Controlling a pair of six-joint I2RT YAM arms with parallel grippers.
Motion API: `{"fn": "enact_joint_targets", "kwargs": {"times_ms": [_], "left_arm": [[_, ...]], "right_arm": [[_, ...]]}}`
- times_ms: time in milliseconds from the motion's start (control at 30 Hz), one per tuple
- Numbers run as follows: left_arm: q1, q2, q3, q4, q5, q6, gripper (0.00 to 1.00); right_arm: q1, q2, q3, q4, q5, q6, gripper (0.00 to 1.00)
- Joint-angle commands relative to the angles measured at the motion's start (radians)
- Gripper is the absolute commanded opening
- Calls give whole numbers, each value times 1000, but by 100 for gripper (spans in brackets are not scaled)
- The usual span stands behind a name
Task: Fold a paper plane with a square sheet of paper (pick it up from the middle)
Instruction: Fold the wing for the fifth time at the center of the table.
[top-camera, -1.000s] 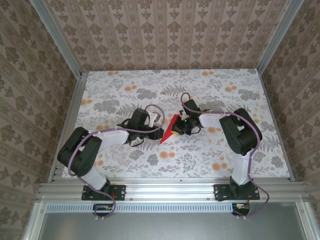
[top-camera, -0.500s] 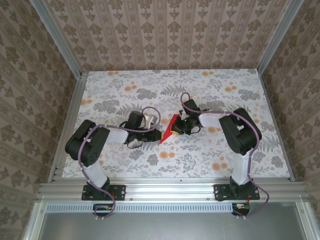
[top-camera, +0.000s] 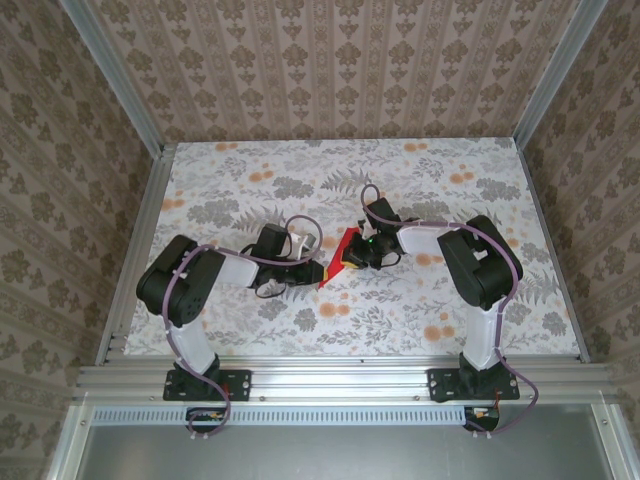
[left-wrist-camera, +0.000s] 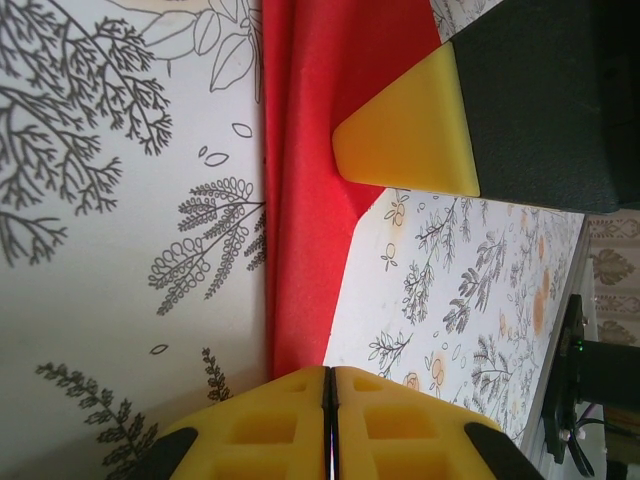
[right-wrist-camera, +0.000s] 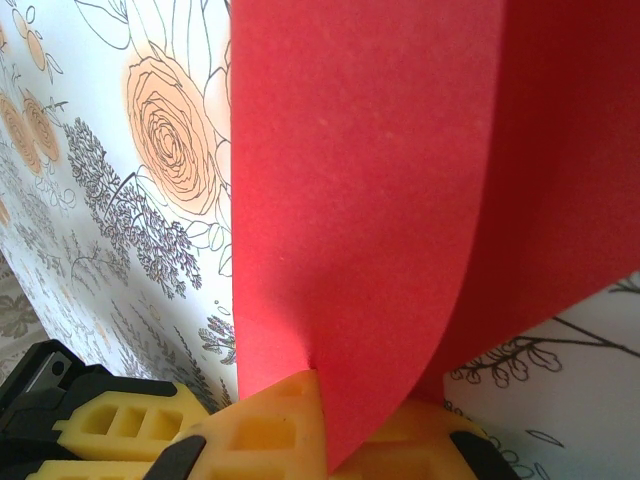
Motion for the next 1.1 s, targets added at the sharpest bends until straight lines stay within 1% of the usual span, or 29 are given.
{"fn": "enact_joint_targets", "kwargs": {"times_ms": [0,233,467,700,1067], "left_arm": [[2,17,-23,26,30,-7,11],[-16,4,-29,20,27,-8,11],[-46,-21,-5,-76,12,51,11],[-58,-35,-3,-103,-1,71,11],[-108,-30,22,-216,-45,135,11]], "right_arm": [[1,128,-66,-178,190,9,5],[2,135,-66,-182,193,11,5],[1,141,-66,-181,192,15,5],[2,142,-69,-179,191,18,5],[2,145,-72,-178,192,22,5]]}}
